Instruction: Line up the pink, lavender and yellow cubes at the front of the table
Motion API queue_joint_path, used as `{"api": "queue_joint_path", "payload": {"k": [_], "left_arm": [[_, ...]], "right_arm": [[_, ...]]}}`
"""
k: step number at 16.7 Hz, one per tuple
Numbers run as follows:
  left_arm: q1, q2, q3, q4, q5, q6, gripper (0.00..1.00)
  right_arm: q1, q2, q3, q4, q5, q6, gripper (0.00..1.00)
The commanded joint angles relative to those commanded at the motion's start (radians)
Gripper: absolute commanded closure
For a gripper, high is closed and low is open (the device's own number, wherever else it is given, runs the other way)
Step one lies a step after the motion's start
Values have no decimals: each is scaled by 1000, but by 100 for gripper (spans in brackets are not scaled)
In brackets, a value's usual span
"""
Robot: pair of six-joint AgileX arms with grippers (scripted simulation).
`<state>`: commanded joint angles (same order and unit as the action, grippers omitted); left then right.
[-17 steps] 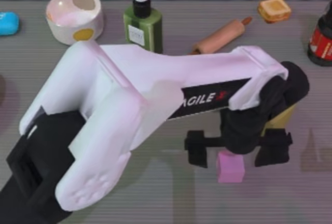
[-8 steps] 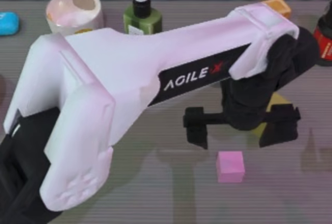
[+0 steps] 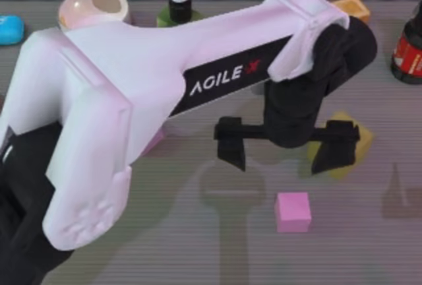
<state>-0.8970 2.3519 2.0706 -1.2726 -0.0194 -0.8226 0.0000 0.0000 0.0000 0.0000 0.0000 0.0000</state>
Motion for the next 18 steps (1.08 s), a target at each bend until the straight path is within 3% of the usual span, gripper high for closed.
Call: {"api": "queue_joint_path", "payload": {"k": [3, 11, 14, 18], "left_arm": [[97, -10, -27, 11, 5, 213, 0], [408, -49, -135, 43, 22, 943, 0], [496, -70, -162, 61, 23, 1105, 0], [538, -85, -175, 73, 23, 1172, 0]], "right_arm": [[0, 0, 0, 0, 0, 0, 0], [0, 0, 0, 0, 0, 0, 0], [0, 0, 0, 0, 0, 0, 0], [0, 0, 0, 0, 0, 0, 0]]}}
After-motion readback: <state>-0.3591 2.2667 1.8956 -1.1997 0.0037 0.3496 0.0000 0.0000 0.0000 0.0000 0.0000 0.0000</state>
